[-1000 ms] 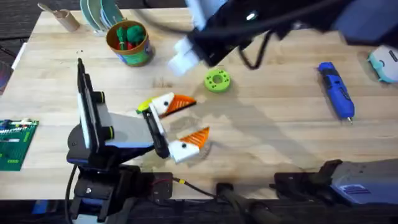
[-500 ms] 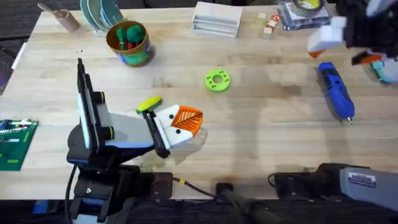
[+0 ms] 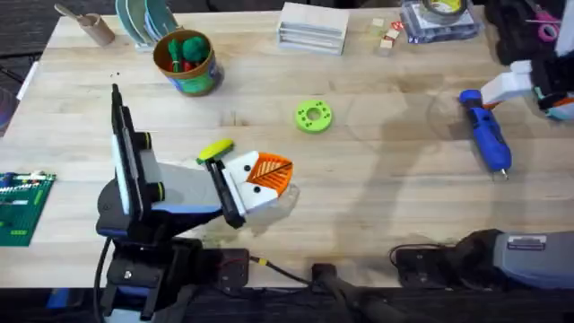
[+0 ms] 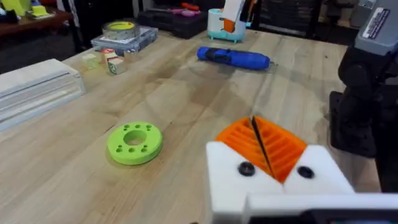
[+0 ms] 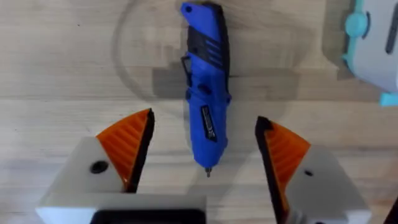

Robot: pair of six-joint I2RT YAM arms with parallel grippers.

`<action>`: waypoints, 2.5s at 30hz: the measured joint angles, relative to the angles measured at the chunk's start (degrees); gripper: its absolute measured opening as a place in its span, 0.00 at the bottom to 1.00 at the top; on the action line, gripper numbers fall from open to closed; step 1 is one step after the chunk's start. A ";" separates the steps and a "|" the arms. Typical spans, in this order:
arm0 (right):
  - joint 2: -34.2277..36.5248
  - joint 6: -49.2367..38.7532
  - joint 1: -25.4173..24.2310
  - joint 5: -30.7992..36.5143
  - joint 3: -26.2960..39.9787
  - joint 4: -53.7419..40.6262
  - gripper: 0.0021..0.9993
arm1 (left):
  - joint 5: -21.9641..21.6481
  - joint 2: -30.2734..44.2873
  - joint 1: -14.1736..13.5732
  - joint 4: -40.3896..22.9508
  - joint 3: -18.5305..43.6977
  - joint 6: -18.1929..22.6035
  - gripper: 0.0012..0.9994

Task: Pick up the gripper from the table and insert it into the empty holder that is missing its gripper. Then pick up a screw, insert it into the mounting hole, and use the screwdriver to tighten it. Finally, clean up the table by picking up the vegetable and placing it into the bucket.

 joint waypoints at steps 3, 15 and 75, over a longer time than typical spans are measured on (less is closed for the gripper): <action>2.96 -2.94 -0.12 -0.82 0.00 1.25 0.99 | 0.00 -0.02 0.00 0.00 0.00 -0.01 0.02; 13.71 -9.22 -0.12 -1.53 0.00 6.04 0.99 | 0.00 0.00 0.00 0.00 0.00 0.01 0.02; -1.83 2.81 2.55 -8.25 1.95 19.17 0.03 | -1.38 -0.02 0.00 0.17 0.00 -0.02 0.02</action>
